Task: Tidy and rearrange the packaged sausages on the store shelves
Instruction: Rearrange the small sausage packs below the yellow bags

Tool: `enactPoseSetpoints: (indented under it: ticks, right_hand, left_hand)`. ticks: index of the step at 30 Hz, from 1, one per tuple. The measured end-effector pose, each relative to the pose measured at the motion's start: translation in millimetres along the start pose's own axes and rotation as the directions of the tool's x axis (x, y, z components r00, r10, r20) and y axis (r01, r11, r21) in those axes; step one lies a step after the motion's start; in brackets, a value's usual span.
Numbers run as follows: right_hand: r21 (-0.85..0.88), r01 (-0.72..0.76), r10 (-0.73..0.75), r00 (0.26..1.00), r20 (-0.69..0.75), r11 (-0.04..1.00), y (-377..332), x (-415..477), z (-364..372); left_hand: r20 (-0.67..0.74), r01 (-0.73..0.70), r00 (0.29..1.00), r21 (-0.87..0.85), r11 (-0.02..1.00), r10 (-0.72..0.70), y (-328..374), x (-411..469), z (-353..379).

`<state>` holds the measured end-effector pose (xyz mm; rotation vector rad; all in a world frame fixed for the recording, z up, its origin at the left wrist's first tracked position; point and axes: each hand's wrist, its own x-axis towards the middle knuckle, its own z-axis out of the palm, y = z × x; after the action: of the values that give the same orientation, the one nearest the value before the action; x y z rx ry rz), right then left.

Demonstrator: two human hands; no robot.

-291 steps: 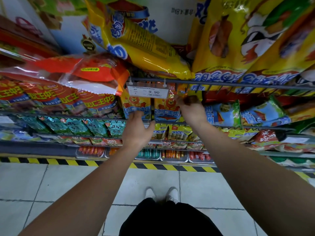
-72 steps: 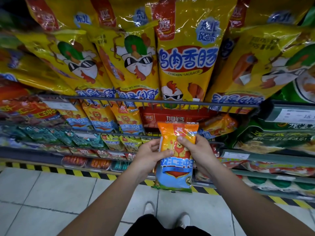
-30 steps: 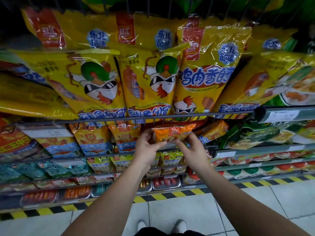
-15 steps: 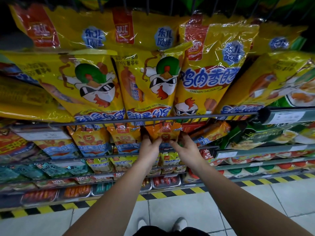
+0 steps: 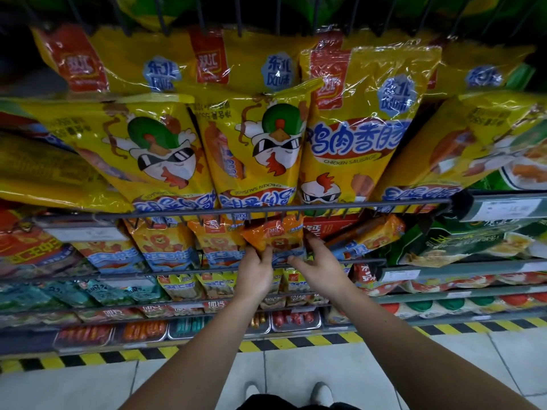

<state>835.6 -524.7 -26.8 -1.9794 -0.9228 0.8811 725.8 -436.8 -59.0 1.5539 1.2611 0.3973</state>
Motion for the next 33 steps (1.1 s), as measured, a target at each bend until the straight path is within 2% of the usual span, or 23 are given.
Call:
enactPoseSetpoints:
  ticks: [2, 5, 6, 8, 10, 13, 16, 27, 29, 31, 33]
  right_hand:
    - [-0.084, 0.015, -0.019, 0.999, -0.044, 0.996, 7.1, -0.2, -4.8]
    - [-0.365, 0.078, -0.141, 0.979, -0.148, 0.928, 20.9, -2.0, -24.8]
    - [-0.475, 0.111, -0.216, 0.961, -0.172, 0.873, 24.4, -3.3, -35.6]
    - [-0.698, 0.148, -0.37, 0.912, -0.178, 0.701, 32.1, -2.4, -59.5]
    - [-0.864, 0.094, -0.434, 0.888, -0.151, 0.494, 37.5, 3.7, -81.3]
    - [-0.971, 0.026, -0.292, 0.955, -0.046, 0.236, 32.7, 12.1, -98.0]
    - [-0.991, 0.056, -0.219, 0.975, 0.028, 0.121, 32.1, 18.0, -100.7]
    - [-0.996, 0.089, -0.095, 0.992, 0.088, 0.007, 20.2, 24.2, -97.4]
    - [-0.996, 0.089, -0.118, 0.989, 0.09, -0.01, 18.5, 19.9, -96.2]
    - [-0.997, 0.071, -0.168, 0.983, 0.069, 0.004, 17.2, 13.5, -95.9]
    - [-0.997, 0.042, -0.215, 0.976, 0.028, 0.063, 14.8, 5.4, -94.1]
  left_hand:
    - [-0.011, 0.002, 1.0, 0.03, 1.0, -0.002, 0.2, -2.6, -0.2]
    - [-0.021, 0.002, 1.0, 0.015, 1.0, -0.002, -0.2, -7.0, -0.4]
    - [-0.026, 0.005, 1.0, 0.009, 1.0, -0.005, 0.0, -8.0, 0.0]
    - [-0.048, 0.015, 0.999, 0.01, 1.0, -0.015, 0.1, -8.6, 1.3]
    - [-0.086, 0.032, 0.996, 0.031, 0.999, -0.029, 0.9, -8.8, 2.7]
    - [-0.124, 0.06, 0.991, 0.079, 0.995, -0.05, 0.9, -9.0, 4.4]
    - [-0.125, 0.097, 0.988, 0.054, 0.994, -0.089, 1.0, -10.6, 5.8]
    - [-0.02, 0.153, 0.988, -0.073, 0.986, -0.154, -9.7, -37.2, 4.1]
    - [-0.021, 0.15, 0.988, -0.064, 0.987, -0.151, -10.8, -39.8, 3.6]
    - [-0.002, 0.158, 0.987, -0.063, 0.986, -0.158, -10.5, -40.4, 5.0]
    - [0.028, 0.168, 0.986, -0.045, 0.985, -0.167, -9.5, -41.1, 7.5]
